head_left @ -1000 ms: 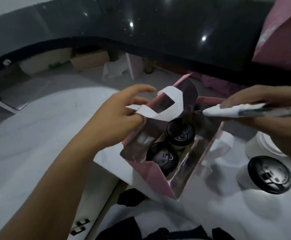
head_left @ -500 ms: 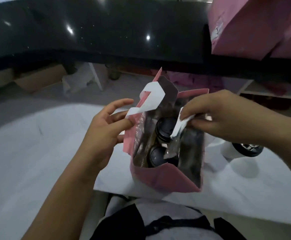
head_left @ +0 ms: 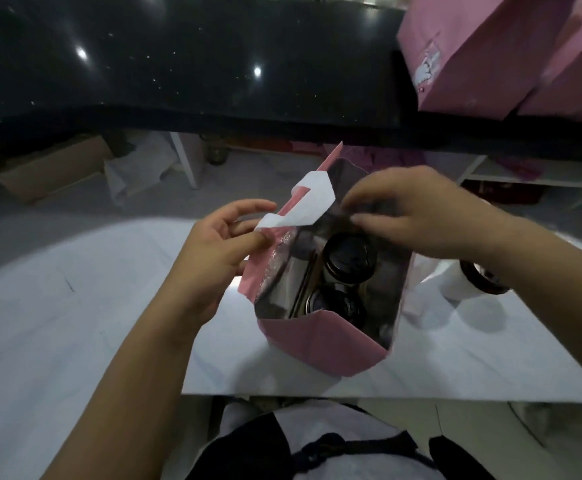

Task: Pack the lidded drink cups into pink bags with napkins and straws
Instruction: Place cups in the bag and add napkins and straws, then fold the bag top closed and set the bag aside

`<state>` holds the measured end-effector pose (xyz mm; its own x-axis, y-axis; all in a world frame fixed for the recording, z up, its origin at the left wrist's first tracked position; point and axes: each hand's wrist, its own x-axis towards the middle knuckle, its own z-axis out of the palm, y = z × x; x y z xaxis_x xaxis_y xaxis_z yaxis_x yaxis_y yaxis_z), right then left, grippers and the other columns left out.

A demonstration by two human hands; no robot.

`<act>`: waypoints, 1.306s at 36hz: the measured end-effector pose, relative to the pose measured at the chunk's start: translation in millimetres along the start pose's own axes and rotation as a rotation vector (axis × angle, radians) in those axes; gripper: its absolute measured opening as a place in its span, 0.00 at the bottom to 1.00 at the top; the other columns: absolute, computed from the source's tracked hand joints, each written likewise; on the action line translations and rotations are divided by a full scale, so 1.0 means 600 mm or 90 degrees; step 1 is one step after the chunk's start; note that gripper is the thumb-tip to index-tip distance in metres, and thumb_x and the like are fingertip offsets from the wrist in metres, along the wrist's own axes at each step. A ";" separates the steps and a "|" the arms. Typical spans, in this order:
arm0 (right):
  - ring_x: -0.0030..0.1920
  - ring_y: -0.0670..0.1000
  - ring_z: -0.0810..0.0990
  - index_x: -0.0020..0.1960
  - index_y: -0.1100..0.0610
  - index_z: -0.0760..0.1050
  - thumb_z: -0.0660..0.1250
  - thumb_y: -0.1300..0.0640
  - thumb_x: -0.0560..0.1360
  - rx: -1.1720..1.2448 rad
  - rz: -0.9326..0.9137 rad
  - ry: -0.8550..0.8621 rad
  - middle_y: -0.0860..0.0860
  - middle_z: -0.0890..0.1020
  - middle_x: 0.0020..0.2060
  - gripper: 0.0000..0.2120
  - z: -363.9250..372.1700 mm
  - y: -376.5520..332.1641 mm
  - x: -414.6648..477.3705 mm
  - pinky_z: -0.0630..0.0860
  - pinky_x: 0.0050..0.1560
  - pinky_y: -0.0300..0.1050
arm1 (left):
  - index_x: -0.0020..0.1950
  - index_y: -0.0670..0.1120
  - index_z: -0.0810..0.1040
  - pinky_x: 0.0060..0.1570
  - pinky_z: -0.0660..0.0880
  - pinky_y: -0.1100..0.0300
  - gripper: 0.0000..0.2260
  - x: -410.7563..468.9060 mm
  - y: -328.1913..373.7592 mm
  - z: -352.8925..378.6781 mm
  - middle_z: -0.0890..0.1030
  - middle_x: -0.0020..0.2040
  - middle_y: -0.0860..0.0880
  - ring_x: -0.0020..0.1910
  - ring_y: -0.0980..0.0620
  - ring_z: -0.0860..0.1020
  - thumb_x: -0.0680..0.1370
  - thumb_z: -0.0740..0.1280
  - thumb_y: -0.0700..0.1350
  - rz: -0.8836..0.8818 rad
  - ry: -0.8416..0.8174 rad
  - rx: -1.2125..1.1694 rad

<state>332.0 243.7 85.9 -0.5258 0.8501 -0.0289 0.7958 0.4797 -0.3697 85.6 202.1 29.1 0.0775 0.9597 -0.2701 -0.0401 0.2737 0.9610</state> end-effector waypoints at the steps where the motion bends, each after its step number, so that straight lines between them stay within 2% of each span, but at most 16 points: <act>1: 0.54 0.47 0.79 0.59 0.52 0.82 0.69 0.53 0.77 0.024 0.015 0.076 0.45 0.82 0.53 0.12 -0.008 0.011 -0.007 0.77 0.58 0.50 | 0.59 0.47 0.81 0.49 0.80 0.44 0.13 0.007 0.003 -0.006 0.86 0.51 0.47 0.51 0.41 0.84 0.78 0.68 0.34 -0.001 -0.015 0.015; 5: 0.55 0.38 0.78 0.61 0.50 0.79 0.69 0.50 0.78 0.187 0.173 0.325 0.44 0.81 0.55 0.13 -0.003 0.067 -0.029 0.71 0.58 0.31 | 0.55 0.50 0.83 0.46 0.82 0.53 0.13 0.043 0.025 -0.024 0.87 0.49 0.47 0.49 0.46 0.85 0.77 0.68 0.33 0.007 -0.104 0.097; 10: 0.59 0.49 0.80 0.58 0.50 0.81 0.56 0.36 0.79 0.602 0.459 0.337 0.49 0.84 0.57 0.23 0.050 0.128 -0.064 0.73 0.56 0.50 | 0.58 0.48 0.82 0.51 0.82 0.52 0.13 0.090 0.070 -0.020 0.86 0.52 0.46 0.53 0.47 0.85 0.77 0.68 0.35 0.014 -0.260 0.224; 14: 0.58 0.59 0.82 0.59 0.59 0.83 0.52 0.34 0.80 0.813 0.512 0.275 0.62 0.84 0.56 0.33 0.111 0.125 -0.109 0.75 0.62 0.55 | 0.61 0.48 0.81 0.58 0.79 0.47 0.13 0.113 0.098 -0.003 0.86 0.54 0.48 0.55 0.50 0.84 0.78 0.68 0.36 0.036 -0.317 0.284; 16: 0.66 0.70 0.73 0.65 0.60 0.78 0.60 0.28 0.73 0.848 0.519 0.304 0.72 0.76 0.59 0.39 0.141 0.122 -0.129 0.69 0.69 0.66 | 0.62 0.51 0.80 0.60 0.79 0.48 0.14 0.117 0.102 0.000 0.85 0.55 0.51 0.57 0.52 0.83 0.77 0.70 0.40 0.060 -0.321 0.307; 18: 0.68 0.69 0.72 0.71 0.58 0.73 0.65 0.25 0.66 0.866 0.499 0.343 0.70 0.75 0.62 0.46 0.160 0.117 -0.143 0.68 0.69 0.67 | 0.63 0.54 0.79 0.61 0.78 0.48 0.16 0.117 0.098 -0.005 0.83 0.58 0.53 0.59 0.52 0.81 0.77 0.70 0.42 0.085 -0.315 0.300; 20: 0.59 0.58 0.81 0.66 0.55 0.76 0.64 0.27 0.64 0.859 0.477 0.386 0.60 0.82 0.57 0.41 0.172 0.103 -0.151 0.78 0.61 0.56 | 0.64 0.57 0.78 0.63 0.76 0.47 0.17 0.111 0.084 -0.019 0.81 0.62 0.55 0.62 0.54 0.79 0.77 0.71 0.44 0.118 -0.281 0.262; 23: 0.48 0.48 0.85 0.50 0.46 0.85 0.58 0.33 0.70 0.869 0.458 0.414 0.51 0.87 0.45 0.25 0.197 0.098 -0.162 0.74 0.56 0.49 | 0.66 0.60 0.75 0.67 0.71 0.50 0.20 0.097 0.042 -0.046 0.78 0.66 0.56 0.66 0.55 0.76 0.74 0.69 0.51 0.149 -0.143 0.132; 26: 0.46 0.47 0.84 0.47 0.46 0.86 0.48 0.37 0.81 0.879 0.506 0.422 0.50 0.87 0.44 0.28 0.211 0.099 -0.163 0.74 0.58 0.52 | 0.68 0.59 0.73 0.71 0.67 0.49 0.22 0.082 -0.023 -0.070 0.76 0.69 0.55 0.68 0.55 0.74 0.74 0.66 0.56 0.065 -0.010 0.007; 29: 0.60 0.55 0.81 0.57 0.47 0.82 0.49 0.31 0.76 0.879 0.525 0.386 0.53 0.85 0.56 0.30 0.214 0.093 -0.155 0.68 0.70 0.61 | 0.71 0.55 0.73 0.70 0.68 0.46 0.23 0.056 -0.098 -0.086 0.76 0.70 0.53 0.70 0.50 0.72 0.76 0.63 0.55 -0.058 0.006 -0.118; 31: 0.62 0.58 0.80 0.61 0.49 0.79 0.51 0.28 0.71 0.876 0.532 0.370 0.54 0.84 0.58 0.33 0.214 0.085 -0.148 0.67 0.71 0.63 | 0.71 0.54 0.73 0.68 0.69 0.44 0.19 0.033 -0.141 -0.090 0.75 0.71 0.52 0.71 0.47 0.71 0.80 0.59 0.45 -0.107 -0.019 -0.142; 35: 0.56 0.54 0.83 0.58 0.54 0.79 0.48 0.33 0.78 0.864 0.529 0.408 0.51 0.86 0.50 0.31 0.224 0.066 -0.137 0.73 0.64 0.57 | 0.74 0.61 0.67 0.68 0.70 0.47 0.38 -0.009 -0.190 -0.092 0.69 0.74 0.61 0.73 0.55 0.68 0.75 0.57 0.24 -0.132 -0.176 0.053; 39: 0.58 0.53 0.82 0.66 0.53 0.76 0.48 0.36 0.81 0.898 0.529 0.430 0.50 0.86 0.52 0.28 0.253 0.042 -0.147 0.74 0.59 0.54 | 0.76 0.71 0.54 0.69 0.70 0.55 0.46 -0.020 -0.187 -0.096 0.60 0.76 0.69 0.73 0.66 0.63 0.74 0.66 0.28 -0.108 -0.360 0.141; 41: 0.65 0.57 0.78 0.69 0.51 0.75 0.53 0.35 0.80 0.922 0.535 0.434 0.52 0.83 0.60 0.28 0.267 0.030 -0.160 0.71 0.67 0.62 | 0.75 0.73 0.50 0.69 0.70 0.57 0.48 -0.016 -0.180 -0.102 0.57 0.77 0.68 0.74 0.66 0.62 0.73 0.71 0.33 -0.093 -0.408 0.170; 44: 0.68 0.58 0.76 0.65 0.43 0.79 0.48 0.40 0.84 0.923 0.499 0.409 0.53 0.80 0.65 0.23 0.280 0.010 -0.180 0.63 0.72 0.66 | 0.75 0.73 0.45 0.64 0.69 0.70 0.51 -0.010 -0.165 -0.115 0.53 0.76 0.73 0.71 0.74 0.59 0.72 0.75 0.37 -0.052 -0.444 0.239; 47: 0.60 0.52 0.81 0.59 0.37 0.81 0.49 0.37 0.81 0.882 0.469 0.375 0.49 0.83 0.59 0.22 0.284 -0.018 -0.189 0.71 0.67 0.60 | 0.77 0.69 0.51 0.67 0.69 0.64 0.50 -0.004 -0.152 -0.127 0.58 0.75 0.71 0.72 0.71 0.62 0.70 0.79 0.41 -0.020 -0.407 0.244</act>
<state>331.6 105.2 -65.3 0.2455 0.9050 -0.3474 -0.2125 -0.2994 -0.9301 13.4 179.5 -62.7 0.6419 0.6958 -0.3221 0.3124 0.1463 0.9386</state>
